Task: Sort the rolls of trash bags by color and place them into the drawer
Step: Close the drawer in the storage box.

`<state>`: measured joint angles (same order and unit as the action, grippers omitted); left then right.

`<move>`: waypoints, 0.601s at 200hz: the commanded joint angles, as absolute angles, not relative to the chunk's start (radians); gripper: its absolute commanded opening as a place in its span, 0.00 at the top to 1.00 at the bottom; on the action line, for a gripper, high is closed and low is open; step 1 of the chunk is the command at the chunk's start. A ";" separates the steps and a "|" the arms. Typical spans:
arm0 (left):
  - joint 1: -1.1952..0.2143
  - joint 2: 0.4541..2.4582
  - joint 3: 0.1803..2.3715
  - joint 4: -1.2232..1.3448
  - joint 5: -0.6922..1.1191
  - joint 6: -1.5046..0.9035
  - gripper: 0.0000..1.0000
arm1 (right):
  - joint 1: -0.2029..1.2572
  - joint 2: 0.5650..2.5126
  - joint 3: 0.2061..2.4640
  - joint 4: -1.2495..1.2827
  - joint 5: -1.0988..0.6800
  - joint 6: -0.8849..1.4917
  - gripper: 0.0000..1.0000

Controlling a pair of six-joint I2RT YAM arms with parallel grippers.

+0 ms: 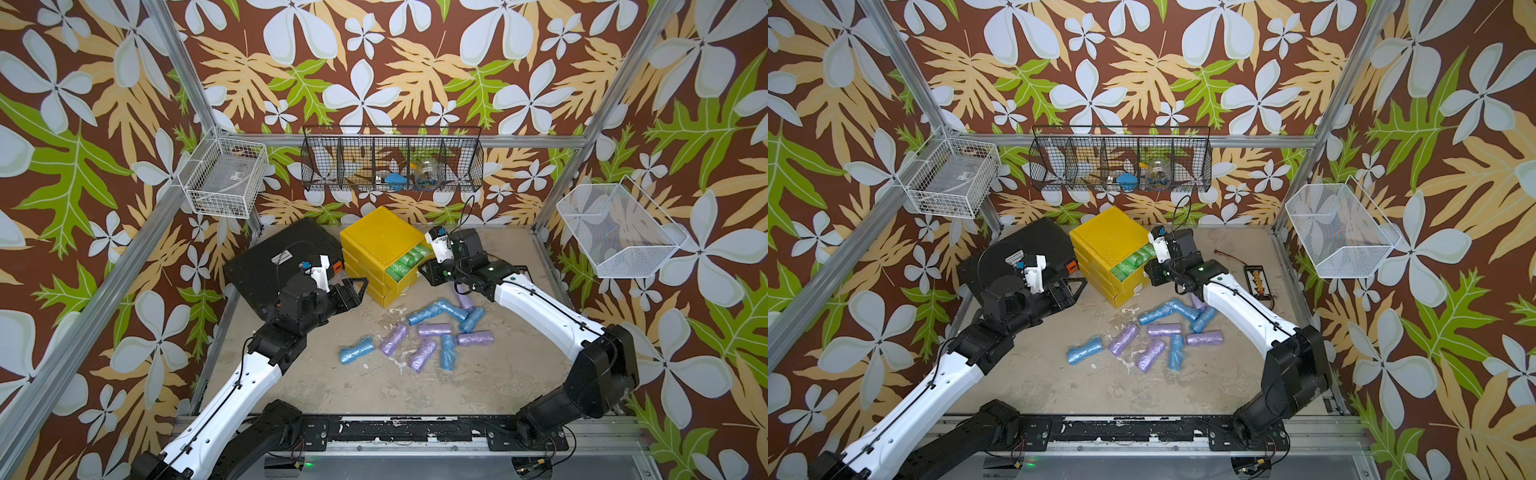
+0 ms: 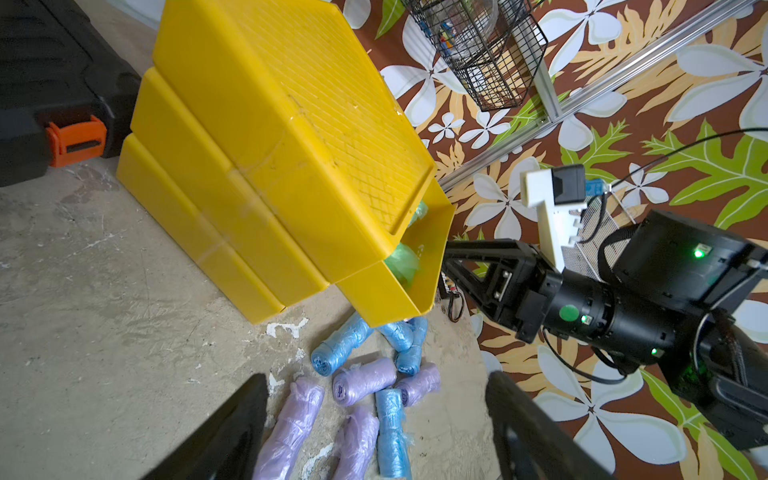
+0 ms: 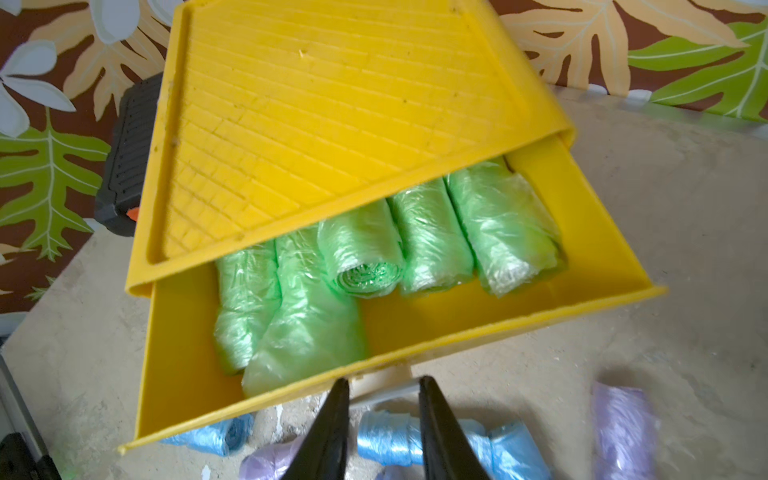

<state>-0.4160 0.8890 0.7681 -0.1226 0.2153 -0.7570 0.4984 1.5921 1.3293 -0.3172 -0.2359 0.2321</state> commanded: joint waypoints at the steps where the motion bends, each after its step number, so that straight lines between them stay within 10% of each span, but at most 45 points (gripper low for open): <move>1: -0.414 0.873 0.748 -0.103 0.242 -0.777 0.17 | 0.499 1.635 1.360 -0.235 -0.287 0.287 0.70; 120: -0.414 0.799 0.652 -0.110 0.264 -0.807 0.18 | 0.479 1.717 1.361 -0.060 -0.404 0.445 0.69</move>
